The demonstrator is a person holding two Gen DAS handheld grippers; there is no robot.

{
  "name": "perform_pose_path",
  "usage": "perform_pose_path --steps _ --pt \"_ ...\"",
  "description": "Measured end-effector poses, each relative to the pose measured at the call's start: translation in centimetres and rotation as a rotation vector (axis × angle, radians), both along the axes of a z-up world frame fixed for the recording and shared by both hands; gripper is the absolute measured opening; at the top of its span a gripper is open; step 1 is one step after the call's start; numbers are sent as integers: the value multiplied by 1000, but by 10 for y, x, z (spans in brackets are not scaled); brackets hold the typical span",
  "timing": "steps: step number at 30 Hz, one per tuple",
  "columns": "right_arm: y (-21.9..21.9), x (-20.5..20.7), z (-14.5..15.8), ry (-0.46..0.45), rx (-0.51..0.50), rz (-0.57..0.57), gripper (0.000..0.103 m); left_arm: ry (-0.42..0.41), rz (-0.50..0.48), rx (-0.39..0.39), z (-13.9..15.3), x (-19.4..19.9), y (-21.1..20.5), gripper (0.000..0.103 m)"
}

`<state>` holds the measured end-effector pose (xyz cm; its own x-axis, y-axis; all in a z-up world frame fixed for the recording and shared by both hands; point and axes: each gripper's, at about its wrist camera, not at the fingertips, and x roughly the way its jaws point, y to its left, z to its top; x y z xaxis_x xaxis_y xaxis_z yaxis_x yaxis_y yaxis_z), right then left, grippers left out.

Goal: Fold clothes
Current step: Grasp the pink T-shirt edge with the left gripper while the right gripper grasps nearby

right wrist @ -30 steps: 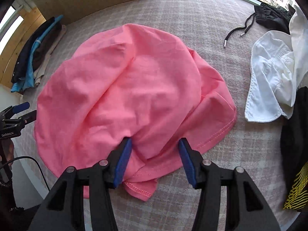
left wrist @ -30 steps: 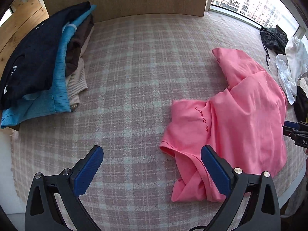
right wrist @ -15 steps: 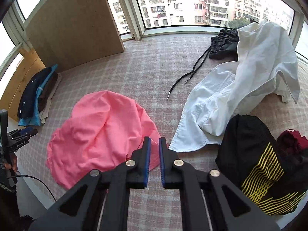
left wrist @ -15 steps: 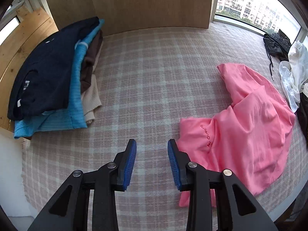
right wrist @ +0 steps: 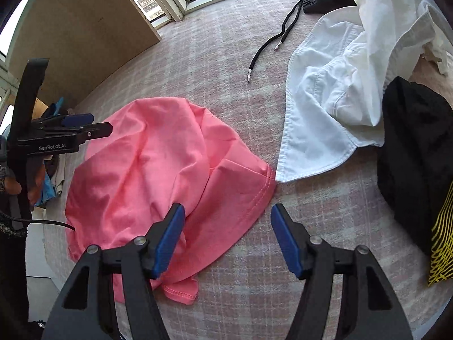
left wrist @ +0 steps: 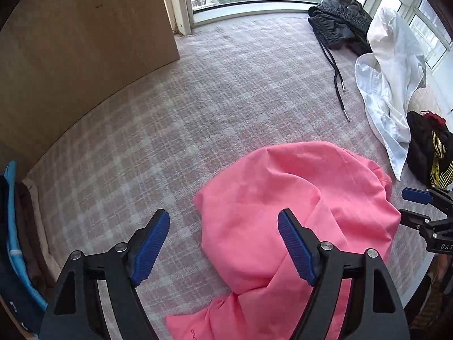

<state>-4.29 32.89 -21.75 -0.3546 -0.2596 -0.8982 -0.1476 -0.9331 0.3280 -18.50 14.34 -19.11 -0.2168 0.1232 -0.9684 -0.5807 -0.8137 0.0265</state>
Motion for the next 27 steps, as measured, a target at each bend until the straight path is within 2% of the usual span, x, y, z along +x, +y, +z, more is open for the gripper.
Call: perform_pose_path --steps 2,4,5,6,7,8,9,10,11,12,15,18,20,21,22,23,24,25,27 --pt "-8 0 -5 -2 -9 18 63 -13 -34 -37 -14 -4 14 77" --pt "-19 1 -7 10 -16 55 63 -26 -62 -67 -26 -8 24 72" --pt "-25 1 -8 18 -18 78 62 -44 -69 -66 -30 -8 27 62" --pt "-31 2 -8 26 -16 104 62 -66 -76 -57 -34 -7 27 47" --pt "-37 2 -9 29 -13 133 51 -86 -83 -41 -36 -5 27 41" --pt "-44 1 -11 21 -12 167 20 -101 -90 -26 -37 -3 26 35" --pt "-48 0 -11 16 -11 192 2 -100 -95 -10 -35 0 24 28" --pt "-49 -1 -10 18 -8 200 3 -104 -95 7 -33 2 21 23" --pt "-50 -2 -9 19 -6 207 3 -113 -85 31 -29 3 15 12" --pt "-49 -3 -7 21 -8 212 3 -120 -74 59 -24 5 9 8" --pt "-39 -3 5 22 -38 201 3 -112 -30 175 1 7 -18 5" --pt "-28 1 21 47 -12 185 3 -51 5 171 24 7 -41 5" --pt "-22 5 24 18 -11 179 6 -28 14 177 35 6 -51 5" --pt "-19 7 23 -4 -12 154 12 -34 0 188 37 4 -54 10" --pt "-16 9 21 -23 -11 125 34 -43 -22 191 37 0 -51 17" --pt "-12 11 17 -33 -7 88 56 -50 -32 188 34 -4 -45 44" --pt "-9 14 13 -40 -8 60 59 -52 -40 183 32 -6 -35 60" --pt "-9 18 10 -39 -24 53 59 -51 -59 181 29 -6 -24 81" --pt "-13 20 3 -42 -69 37 59 -49 -93 147 17 -8 -3 83"
